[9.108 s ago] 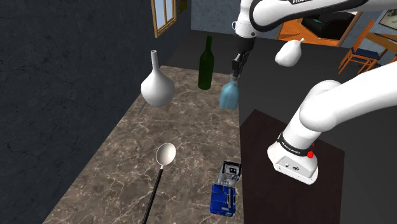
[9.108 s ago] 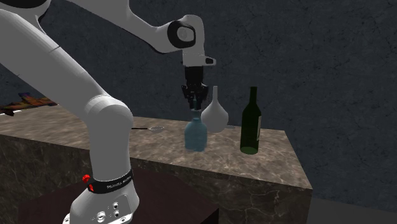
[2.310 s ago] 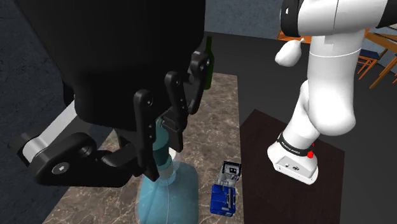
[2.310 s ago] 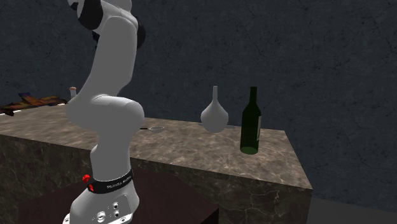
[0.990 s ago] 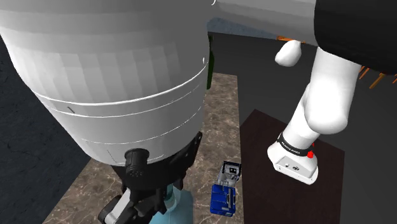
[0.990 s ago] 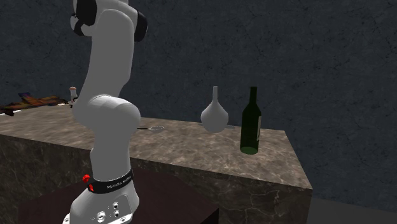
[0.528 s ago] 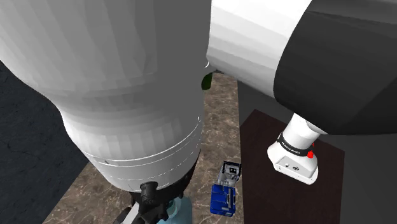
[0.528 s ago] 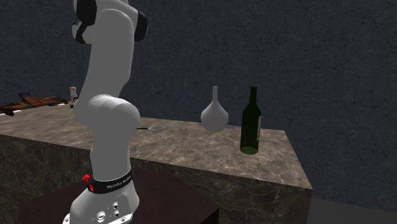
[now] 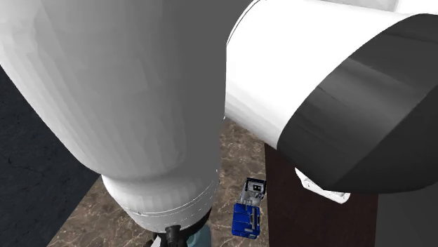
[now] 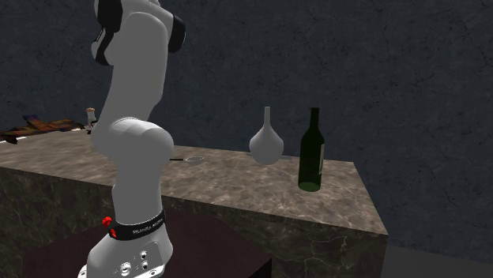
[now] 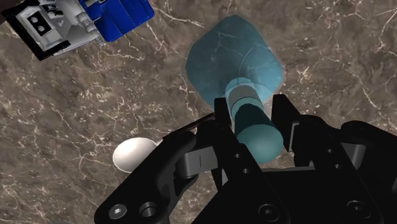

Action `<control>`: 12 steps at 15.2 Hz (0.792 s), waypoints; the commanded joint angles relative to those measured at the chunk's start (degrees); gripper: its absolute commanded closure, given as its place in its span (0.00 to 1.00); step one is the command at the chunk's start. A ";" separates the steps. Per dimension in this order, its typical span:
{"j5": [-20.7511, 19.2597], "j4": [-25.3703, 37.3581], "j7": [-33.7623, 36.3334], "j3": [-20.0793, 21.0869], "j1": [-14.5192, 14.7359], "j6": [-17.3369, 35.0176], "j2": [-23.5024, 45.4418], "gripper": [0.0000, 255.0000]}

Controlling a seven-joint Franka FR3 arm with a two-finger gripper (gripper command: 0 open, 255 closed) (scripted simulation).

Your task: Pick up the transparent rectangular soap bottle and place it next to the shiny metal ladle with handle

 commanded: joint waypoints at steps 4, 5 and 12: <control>-1.63 -2.90 0.96 -1.09 0.72 3.55 1.46 1.00; -1.96 -3.43 1.18 -1.31 0.89 4.20 1.75 1.00; -3.22 -5.19 2.03 -2.21 1.60 6.46 2.88 1.00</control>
